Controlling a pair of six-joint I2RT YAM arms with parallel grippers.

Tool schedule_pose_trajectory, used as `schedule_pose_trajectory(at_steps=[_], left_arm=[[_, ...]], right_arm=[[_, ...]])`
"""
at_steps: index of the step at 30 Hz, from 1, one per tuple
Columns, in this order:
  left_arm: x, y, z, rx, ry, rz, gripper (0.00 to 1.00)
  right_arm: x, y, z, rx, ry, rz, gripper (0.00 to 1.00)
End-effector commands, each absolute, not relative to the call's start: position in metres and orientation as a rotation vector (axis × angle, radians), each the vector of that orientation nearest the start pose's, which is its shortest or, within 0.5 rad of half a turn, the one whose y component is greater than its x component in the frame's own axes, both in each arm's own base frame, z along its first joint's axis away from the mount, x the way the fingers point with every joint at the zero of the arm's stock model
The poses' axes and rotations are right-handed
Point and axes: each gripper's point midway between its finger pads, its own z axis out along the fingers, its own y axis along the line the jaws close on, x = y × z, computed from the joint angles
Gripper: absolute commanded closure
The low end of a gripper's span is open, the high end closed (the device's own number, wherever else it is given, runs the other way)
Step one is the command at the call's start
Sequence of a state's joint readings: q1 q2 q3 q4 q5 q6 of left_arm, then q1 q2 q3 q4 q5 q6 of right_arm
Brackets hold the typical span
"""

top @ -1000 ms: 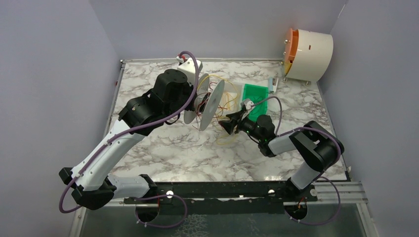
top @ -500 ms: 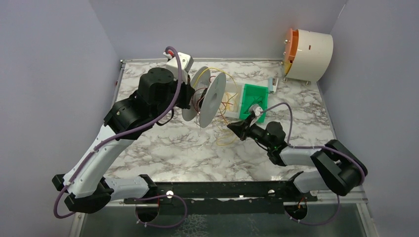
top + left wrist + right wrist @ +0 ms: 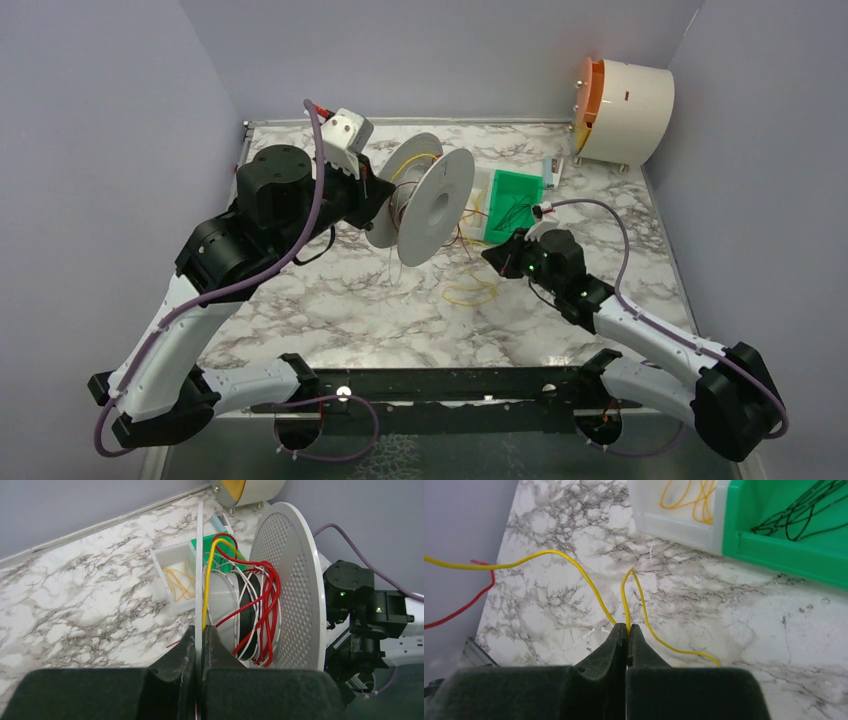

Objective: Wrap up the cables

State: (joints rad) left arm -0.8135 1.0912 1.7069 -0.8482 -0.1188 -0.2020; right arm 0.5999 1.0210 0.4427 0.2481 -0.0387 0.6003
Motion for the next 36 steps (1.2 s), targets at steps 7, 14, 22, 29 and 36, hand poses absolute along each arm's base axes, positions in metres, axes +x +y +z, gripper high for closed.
schedule_pose_trajectory(at_steps=[7, 14, 22, 29, 36], left_arm=[[0.191, -0.216, 0.506, 0.536, 1.519, -0.774, 1.0], [0.194, -0.219, 0.502, 0.547, 1.527, -0.764, 1.0], [0.197, -0.219, 0.484, 0.551, 1.57, -0.744, 1.0], [0.197, -0.208, 0.49, 0.474, 1.57, -0.74, 1.0], [0.196, -0.193, 0.515, 0.344, 1.539, -0.759, 1.0]], right_arm=[[0.264, 0.198, 0.124, 0.258, 2.26, 0.682, 0.99], [0.27, 0.187, 0.132, 0.28, 2.224, 0.613, 0.66], [0.267, 0.17, 0.171, 0.226, 2.105, 0.576, 0.47], [0.253, 0.182, 0.213, 0.0, 1.938, 0.711, 0.45], [0.231, 0.214, 0.219, -0.29, 1.782, 0.896, 0.44]])
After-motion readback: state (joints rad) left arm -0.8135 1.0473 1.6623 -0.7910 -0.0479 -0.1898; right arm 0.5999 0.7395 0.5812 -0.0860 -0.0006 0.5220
